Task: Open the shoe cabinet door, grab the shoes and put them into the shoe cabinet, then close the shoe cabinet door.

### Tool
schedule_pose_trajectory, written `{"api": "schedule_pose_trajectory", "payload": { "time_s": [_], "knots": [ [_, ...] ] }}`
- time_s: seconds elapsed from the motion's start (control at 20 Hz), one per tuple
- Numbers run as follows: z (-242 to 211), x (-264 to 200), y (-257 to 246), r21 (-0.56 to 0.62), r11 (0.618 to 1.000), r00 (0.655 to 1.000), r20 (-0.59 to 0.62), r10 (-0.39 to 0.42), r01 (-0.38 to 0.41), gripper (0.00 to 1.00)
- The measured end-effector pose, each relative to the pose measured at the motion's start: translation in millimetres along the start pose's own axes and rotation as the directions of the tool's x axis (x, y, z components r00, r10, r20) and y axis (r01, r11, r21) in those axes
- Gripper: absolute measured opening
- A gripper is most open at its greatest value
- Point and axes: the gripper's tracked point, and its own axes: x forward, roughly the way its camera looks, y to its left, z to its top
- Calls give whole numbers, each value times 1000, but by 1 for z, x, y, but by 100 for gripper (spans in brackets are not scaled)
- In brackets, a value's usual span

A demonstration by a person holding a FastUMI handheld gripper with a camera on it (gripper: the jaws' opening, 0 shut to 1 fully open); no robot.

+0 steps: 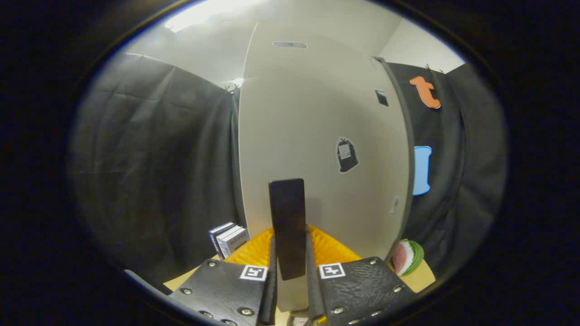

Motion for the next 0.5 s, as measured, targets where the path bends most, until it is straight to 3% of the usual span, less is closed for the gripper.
{"api": "schedule_pose_trajectory", "payload": {
  "time_s": [0.5],
  "knots": [
    [8, -96, -97, -33, 988, 988, 45, -150, 152, 27]
  ]
}}
